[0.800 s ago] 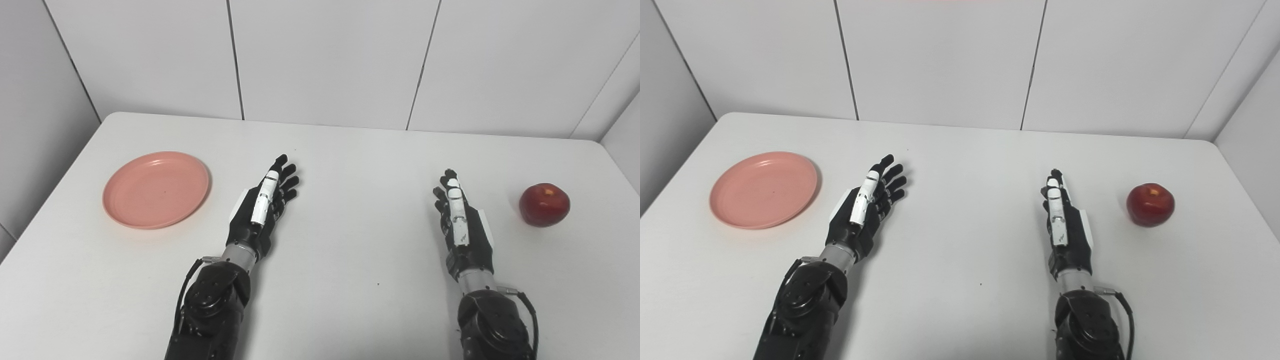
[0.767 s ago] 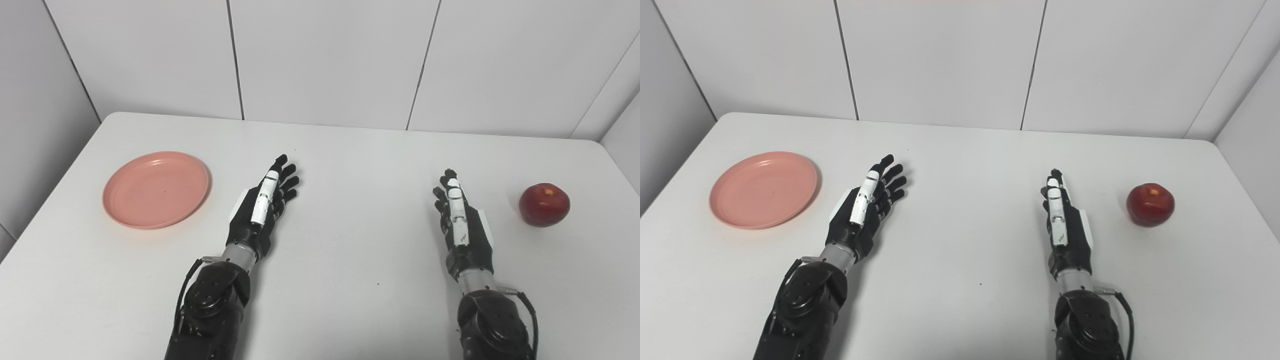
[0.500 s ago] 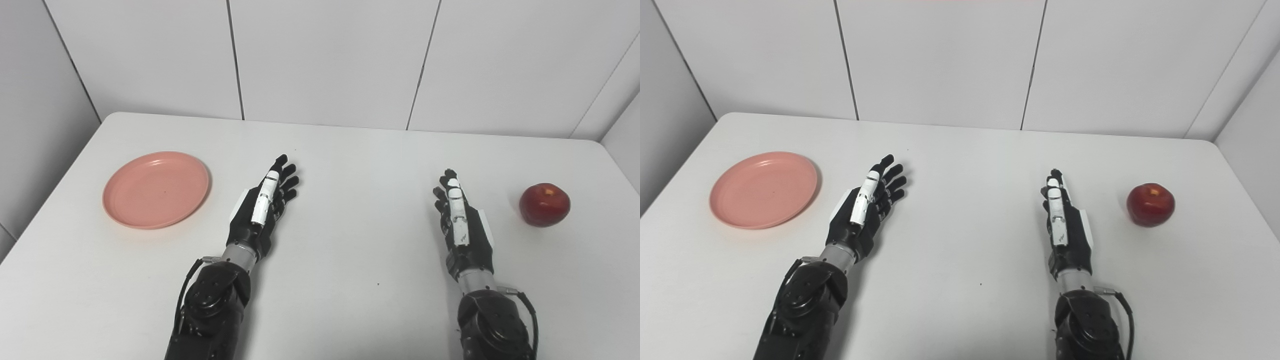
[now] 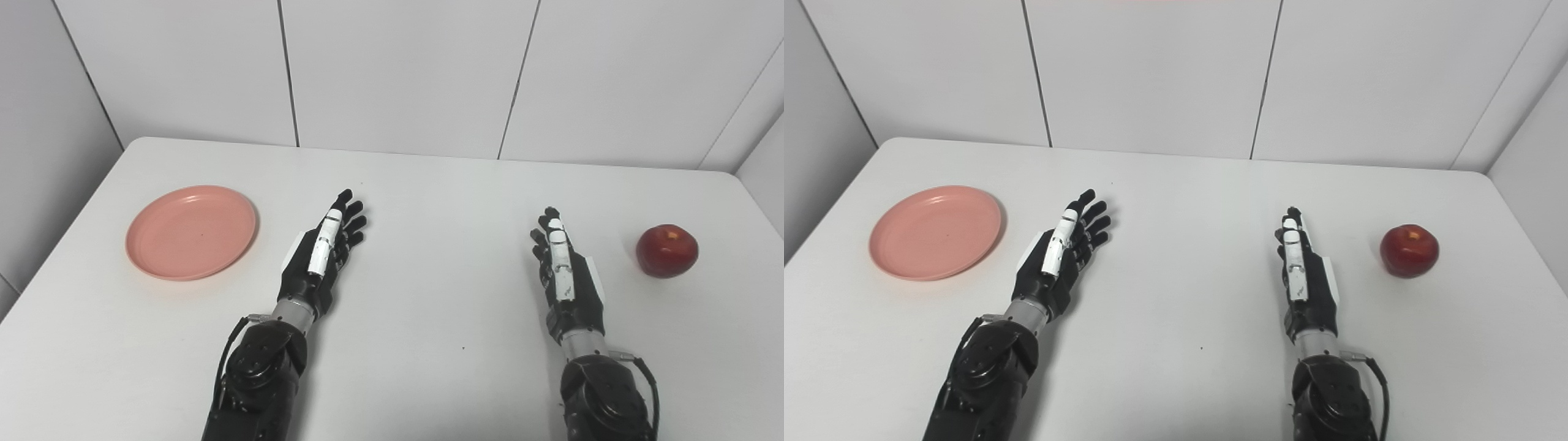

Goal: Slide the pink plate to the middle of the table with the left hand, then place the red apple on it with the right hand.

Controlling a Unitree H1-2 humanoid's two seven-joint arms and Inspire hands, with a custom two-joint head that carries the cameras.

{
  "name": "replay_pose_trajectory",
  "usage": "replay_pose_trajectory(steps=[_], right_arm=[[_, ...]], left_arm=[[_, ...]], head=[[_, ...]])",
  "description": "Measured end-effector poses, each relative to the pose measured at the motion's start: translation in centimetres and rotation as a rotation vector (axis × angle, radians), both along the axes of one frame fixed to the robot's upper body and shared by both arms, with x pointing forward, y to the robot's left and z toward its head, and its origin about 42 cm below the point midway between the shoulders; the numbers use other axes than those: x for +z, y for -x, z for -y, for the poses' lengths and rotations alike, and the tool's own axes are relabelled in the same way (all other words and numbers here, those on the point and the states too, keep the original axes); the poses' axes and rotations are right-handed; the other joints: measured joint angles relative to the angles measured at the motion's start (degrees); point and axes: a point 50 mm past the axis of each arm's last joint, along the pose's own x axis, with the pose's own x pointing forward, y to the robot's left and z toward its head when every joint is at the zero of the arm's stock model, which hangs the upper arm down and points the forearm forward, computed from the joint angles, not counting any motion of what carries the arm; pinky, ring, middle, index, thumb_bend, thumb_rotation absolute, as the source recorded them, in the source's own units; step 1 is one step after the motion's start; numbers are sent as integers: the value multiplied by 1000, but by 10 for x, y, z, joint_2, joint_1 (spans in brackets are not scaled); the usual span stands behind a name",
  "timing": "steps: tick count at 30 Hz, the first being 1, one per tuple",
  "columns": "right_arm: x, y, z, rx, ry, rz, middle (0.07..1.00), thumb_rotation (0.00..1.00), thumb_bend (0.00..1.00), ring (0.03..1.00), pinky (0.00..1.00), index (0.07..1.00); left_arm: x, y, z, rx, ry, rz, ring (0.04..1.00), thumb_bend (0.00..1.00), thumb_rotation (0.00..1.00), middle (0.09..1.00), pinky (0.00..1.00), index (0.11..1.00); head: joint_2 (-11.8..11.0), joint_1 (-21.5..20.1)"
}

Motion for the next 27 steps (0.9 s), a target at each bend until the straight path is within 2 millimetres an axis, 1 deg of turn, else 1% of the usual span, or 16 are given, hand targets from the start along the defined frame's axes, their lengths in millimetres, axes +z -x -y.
replay_pose_trajectory(steps=[15, 18, 19, 21, 23, 25, 26, 27], right_arm=[[0, 0, 0, -1, 3, 1, 969, 1000, 242, 954, 1000, 963], [0, 0, 1, -2, 3, 1, 970, 1000, 248, 956, 1000, 966], [0, 0, 2, -3, 3, 1, 976, 1000, 263, 962, 1000, 974], [0, 0, 4, -4, -2, 1, 979, 1000, 268, 965, 1000, 979], [0, 0, 7, 3, 1, 1, 985, 1000, 262, 972, 1000, 986], [0, 0, 10, 7, 7, 2, 987, 1000, 247, 976, 1000, 989], [0, 0, 12, 6, 8, 2, 987, 1000, 236, 978, 1000, 991], [0, 0, 14, 6, 9, 1, 988, 1000, 226, 979, 1000, 992]], left_arm=[[1, 1, 2, -7, -1, 5, 944, 374, 1000, 954, 950, 948], [1, 1, 3, -6, 0, 5, 941, 372, 1000, 952, 947, 945], [1, 1, 3, -6, 0, 5, 935, 363, 1000, 946, 940, 938], [1, 1, 6, -4, 8, 2, 930, 361, 1000, 943, 937, 935], [0, 1, 12, -4, 21, -7, 929, 360, 1000, 942, 934, 936], [-5, 1, 19, -7, 18, -23, 935, 358, 1000, 948, 942, 942], [-7, 2, 21, -12, 16, -30, 941, 361, 1000, 952, 951, 946], [-9, 2, 23, -17, 16, -36, 947, 364, 1000, 957, 958, 950]], head=[[-4, 9], [-10, 25], [-17, 45], [-20, 52], [-45, 103], [-45, 103], [-55, 125], [-55, 126]])
